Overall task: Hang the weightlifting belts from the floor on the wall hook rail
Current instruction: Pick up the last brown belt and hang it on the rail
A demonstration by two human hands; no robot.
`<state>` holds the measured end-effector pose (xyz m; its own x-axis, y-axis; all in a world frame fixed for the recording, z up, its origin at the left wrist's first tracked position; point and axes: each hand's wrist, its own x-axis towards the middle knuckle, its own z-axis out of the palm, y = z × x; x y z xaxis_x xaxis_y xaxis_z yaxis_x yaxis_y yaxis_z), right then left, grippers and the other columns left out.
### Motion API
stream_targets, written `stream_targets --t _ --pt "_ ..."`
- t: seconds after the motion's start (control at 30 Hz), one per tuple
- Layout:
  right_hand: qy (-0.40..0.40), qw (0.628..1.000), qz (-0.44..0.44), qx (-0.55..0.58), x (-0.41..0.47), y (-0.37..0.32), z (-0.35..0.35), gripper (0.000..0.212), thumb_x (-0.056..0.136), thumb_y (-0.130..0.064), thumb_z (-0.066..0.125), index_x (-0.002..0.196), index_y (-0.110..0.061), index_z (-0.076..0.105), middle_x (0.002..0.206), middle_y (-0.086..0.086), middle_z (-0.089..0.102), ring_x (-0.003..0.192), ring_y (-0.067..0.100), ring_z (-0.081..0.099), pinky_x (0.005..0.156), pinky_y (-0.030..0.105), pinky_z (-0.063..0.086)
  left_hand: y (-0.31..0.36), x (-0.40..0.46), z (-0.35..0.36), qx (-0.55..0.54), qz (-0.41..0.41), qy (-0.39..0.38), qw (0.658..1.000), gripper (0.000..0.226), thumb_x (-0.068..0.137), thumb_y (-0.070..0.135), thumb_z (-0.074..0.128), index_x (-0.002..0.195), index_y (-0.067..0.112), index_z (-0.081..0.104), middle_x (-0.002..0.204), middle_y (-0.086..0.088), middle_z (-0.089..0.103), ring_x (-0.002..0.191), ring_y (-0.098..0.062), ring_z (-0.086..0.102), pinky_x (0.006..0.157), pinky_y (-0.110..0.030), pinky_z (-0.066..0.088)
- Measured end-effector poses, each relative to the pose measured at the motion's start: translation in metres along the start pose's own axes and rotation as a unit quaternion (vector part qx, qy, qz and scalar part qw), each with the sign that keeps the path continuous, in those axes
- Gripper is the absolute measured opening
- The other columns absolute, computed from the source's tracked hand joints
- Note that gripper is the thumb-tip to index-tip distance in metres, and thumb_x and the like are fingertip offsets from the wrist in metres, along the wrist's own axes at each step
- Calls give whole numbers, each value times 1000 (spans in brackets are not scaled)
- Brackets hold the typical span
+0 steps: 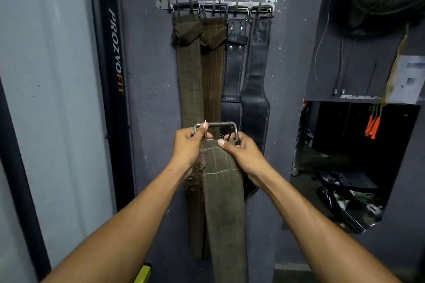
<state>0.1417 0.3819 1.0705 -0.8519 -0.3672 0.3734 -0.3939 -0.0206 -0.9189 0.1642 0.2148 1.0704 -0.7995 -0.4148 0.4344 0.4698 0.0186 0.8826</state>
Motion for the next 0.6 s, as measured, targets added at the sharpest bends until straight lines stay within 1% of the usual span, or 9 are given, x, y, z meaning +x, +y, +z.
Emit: stream_targets --t 0.07,0.13,0.17,0.23,0.3,0.37,0.43,0.5,0.6 --pt "2 1000 -13 8 -2 2 -1 30 99 -34 67 106 -5 63 85 -5 76 81 8 73 73 23 57 1 1 2 -17 -12 3 1000 37 94 37 69 66 14 74 60 -9 72 52 -16 68 50 -25 54" --pt "15 1000 -21 16 -3 3 -2 33 101 -43 62 97 -10 65 86 1 77 83 14 73 79 34 59 5 0 5 -31 -18 -14 999 37 94 37 69 66 15 73 61 -8 72 53 -16 68 51 -25 55" --pt "30 999 -26 12 -2 2 -3 39 101 -46 62 94 -8 65 87 6 77 83 18 73 81 40 59 6 -1 6 -36 -21 -30 999 36 94 39 68 68 15 73 63 -8 72 55 -16 68 53 -26 56" --pt "65 997 -32 9 0 0 -4 50 99 -48 62 96 2 64 93 20 77 84 27 72 85 55 59 8 -4 11 -44 -28 -69 996 32 94 43 67 78 15 71 71 -8 73 64 -17 69 60 -28 58" --pt "100 994 -26 29 5 -3 -8 50 99 -46 63 97 4 63 99 30 73 89 36 72 91 64 56 4 -11 14 -61 -35 -105 992 32 95 42 66 92 11 71 84 -10 75 77 -22 71 69 -30 59" --pt "132 990 -17 52 11 -9 -12 40 100 -44 64 91 -5 65 98 27 75 87 36 72 91 63 57 -6 -21 13 -66 -55 -138 987 40 97 41 63 105 2 69 97 -14 74 88 -27 69 77 -36 54" --pt "163 984 -15 70 19 -19 -14 32 100 -41 64 90 -11 65 91 20 74 83 30 70 89 58 58 -19 -33 12 -20 -86 -171 981 43 96 46 62 110 5 70 99 -8 77 89 -23 70 70 -32 51" --pt "175 981 -5 88 27 -27 -17 33 99 -41 65 93 -8 66 91 17 74 83 29 71 89 54 59 -30 -41 15 10 -86 -182 979 37 94 46 63 103 12 74 91 -1 79 82 -15 72 61 -24 50" --pt "117 980 44 154 29 -32 -21 48 96 -42 69 112 3 73 101 19 80 88 30 77 82 44 64 -30 -36 19 -35 -48 -163 985 25 101 25 59 99 8 76 88 -3 80 79 -11 74 65 -23 58"
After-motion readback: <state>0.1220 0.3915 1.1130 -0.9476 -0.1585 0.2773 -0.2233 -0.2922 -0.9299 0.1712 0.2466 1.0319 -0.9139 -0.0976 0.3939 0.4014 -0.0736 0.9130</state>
